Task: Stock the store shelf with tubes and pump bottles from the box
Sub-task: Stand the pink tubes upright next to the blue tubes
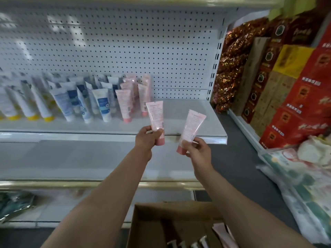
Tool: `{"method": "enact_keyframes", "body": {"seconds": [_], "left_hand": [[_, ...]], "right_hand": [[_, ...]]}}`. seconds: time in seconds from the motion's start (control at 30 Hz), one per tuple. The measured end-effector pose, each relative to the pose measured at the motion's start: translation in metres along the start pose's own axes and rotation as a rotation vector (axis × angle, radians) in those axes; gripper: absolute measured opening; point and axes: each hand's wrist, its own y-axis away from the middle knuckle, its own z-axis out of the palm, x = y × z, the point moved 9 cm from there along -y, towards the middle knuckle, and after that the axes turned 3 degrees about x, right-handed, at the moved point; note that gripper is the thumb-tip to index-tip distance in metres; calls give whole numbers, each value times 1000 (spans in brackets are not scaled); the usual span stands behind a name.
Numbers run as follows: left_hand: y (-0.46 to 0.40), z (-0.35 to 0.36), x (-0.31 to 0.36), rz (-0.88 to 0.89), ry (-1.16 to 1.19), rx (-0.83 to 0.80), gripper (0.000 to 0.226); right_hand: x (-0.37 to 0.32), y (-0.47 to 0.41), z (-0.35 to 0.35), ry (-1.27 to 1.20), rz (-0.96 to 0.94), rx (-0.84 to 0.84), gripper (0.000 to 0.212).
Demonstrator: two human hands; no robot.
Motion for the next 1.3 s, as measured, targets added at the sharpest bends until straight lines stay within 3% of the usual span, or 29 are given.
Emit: {"method": "enact_keyframes", "body": {"seconds": [0.53, 1.3], "left_hand": [[-63, -42, 24, 29, 10, 33, 37], [-126, -19, 42, 182, -146, -102, 31]], "right_hand": [[-13, -46, 75, 26, -49, -66, 26], [-1, -97, 88, 3, -20, -43, 27]]}}
